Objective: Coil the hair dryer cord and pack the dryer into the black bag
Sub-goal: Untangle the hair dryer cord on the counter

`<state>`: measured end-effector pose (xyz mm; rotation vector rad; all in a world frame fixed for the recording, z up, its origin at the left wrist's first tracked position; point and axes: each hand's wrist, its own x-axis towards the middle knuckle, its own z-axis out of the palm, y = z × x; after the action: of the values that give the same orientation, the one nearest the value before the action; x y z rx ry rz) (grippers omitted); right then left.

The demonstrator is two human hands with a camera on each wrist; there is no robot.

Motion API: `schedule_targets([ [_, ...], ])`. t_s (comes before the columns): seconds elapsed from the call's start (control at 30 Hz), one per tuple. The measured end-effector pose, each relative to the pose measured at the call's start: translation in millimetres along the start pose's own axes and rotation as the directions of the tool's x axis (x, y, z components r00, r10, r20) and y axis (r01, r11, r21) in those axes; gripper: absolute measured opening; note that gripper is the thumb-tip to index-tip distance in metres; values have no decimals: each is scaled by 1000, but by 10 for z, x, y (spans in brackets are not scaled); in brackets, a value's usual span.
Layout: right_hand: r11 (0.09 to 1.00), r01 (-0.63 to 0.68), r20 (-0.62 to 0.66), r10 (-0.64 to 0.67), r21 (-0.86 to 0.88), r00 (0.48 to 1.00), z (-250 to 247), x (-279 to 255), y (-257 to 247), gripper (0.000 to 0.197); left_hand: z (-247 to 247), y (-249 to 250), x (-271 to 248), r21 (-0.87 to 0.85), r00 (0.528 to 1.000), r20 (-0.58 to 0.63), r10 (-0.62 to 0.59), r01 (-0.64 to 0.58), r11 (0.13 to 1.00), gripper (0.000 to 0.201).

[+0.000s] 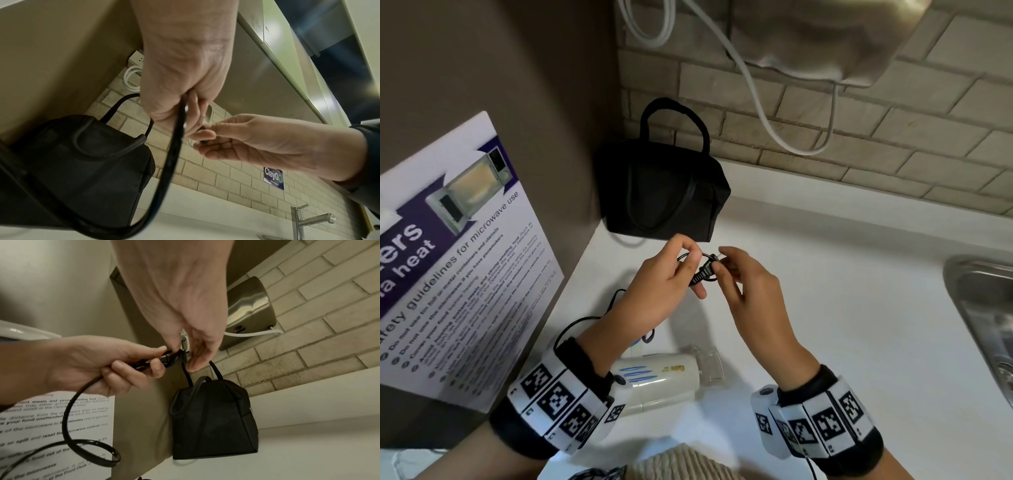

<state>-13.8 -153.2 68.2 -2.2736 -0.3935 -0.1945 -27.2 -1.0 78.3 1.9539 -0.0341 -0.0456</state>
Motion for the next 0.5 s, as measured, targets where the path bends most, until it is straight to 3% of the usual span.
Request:
schedule_targets([
  [0.13, 997, 31, 55, -27, -67, 998, 12, 16, 60, 31, 15, -26, -5, -9, 1000, -14, -2, 2, 1000, 15],
  [0.33, 993, -9, -45, 14, 119, 999, -16, -5, 43, 23, 31, -70, 27, -46, 1000, 5, -11, 12, 999, 22],
  [0.5, 974, -74, 94, 55, 216, 994, -50, -32, -24, 25, 20, -52, 15, -45, 998, -58, 22, -25, 999, 25],
])
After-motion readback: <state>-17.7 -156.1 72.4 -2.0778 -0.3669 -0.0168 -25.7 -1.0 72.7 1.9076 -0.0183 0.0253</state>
